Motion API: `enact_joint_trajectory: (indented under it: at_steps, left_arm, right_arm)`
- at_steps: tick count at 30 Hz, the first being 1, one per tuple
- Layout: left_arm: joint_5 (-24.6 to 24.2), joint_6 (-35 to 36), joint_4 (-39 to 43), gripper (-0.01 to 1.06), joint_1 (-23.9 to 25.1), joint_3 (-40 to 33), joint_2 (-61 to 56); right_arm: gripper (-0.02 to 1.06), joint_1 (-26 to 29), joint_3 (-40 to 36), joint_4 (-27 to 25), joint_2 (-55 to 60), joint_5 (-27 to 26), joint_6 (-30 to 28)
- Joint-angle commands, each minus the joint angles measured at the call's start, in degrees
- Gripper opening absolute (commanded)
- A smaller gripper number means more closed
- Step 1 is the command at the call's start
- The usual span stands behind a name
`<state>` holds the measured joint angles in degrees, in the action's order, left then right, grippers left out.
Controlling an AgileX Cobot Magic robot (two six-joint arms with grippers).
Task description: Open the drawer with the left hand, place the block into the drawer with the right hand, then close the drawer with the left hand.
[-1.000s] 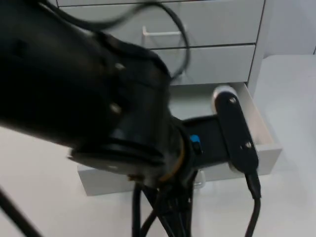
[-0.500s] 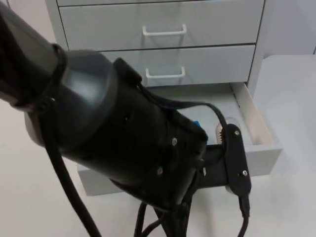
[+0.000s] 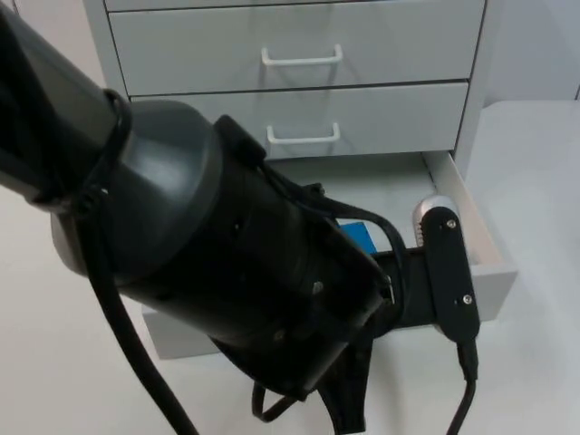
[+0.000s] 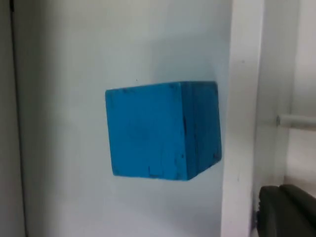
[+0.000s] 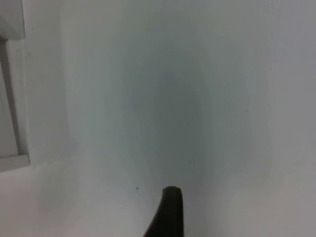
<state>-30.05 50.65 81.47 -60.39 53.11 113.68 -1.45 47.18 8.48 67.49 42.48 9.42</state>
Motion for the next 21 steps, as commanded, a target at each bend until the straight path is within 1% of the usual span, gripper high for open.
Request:
enact_joint_trajectory:
  at_steps: [1,4,6,8,10,13,18,20,21]
  left_arm:
    - [-1.64,1.18,2.33,0.0,-0.22,0.39,0.12]
    - [-1.25,1.18,2.1,0.0,-0.22,0.39,0.12]
    - [0.35,1.18,1.73,0.0,-0.22,0.39,0.12]
    - [0.13,1.31,2.69,0.0,-0.22,0.39,0.22]
    - [-0.55,2.15,3.61,0.0,-0.13,0.39,0.42]
    - [-5.7,6.86,9.01,0.0,0.04,0.39,2.2]
    - [-5.32,8.55,11.17,0.0,1.73,0.39,4.04]
    - [-6.38,11.92,12.51,0.0,2.54,0.51,4.18]
    - [-6.38,11.92,12.51,0.0,2.54,0.51,4.18]
  right_arm:
    - [0.72,-0.41,-0.36,0.28,-0.31,-0.47,0.15]
    - [0.72,-0.41,-0.36,0.28,-0.31,-0.47,0.15]
    - [0.72,-0.41,-0.36,0.28,-0.31,-0.47,0.15]
    - [0.72,-0.41,-0.36,0.28,-0.31,-0.47,0.15]
    - [0.72,-0.41,-0.36,0.28,-0.31,-0.32,0.15]
    - [0.72,-0.41,-0.36,0.28,-0.31,-0.32,0.15]
    - [0.72,-0.41,-0.36,0.28,-0.31,-0.22,0.15]
    - [0.72,-0.41,-0.36,0.28,-0.31,-0.22,0.15]
    - [0.72,-0.41,-0.36,0.28,-0.31,-0.22,0.15]
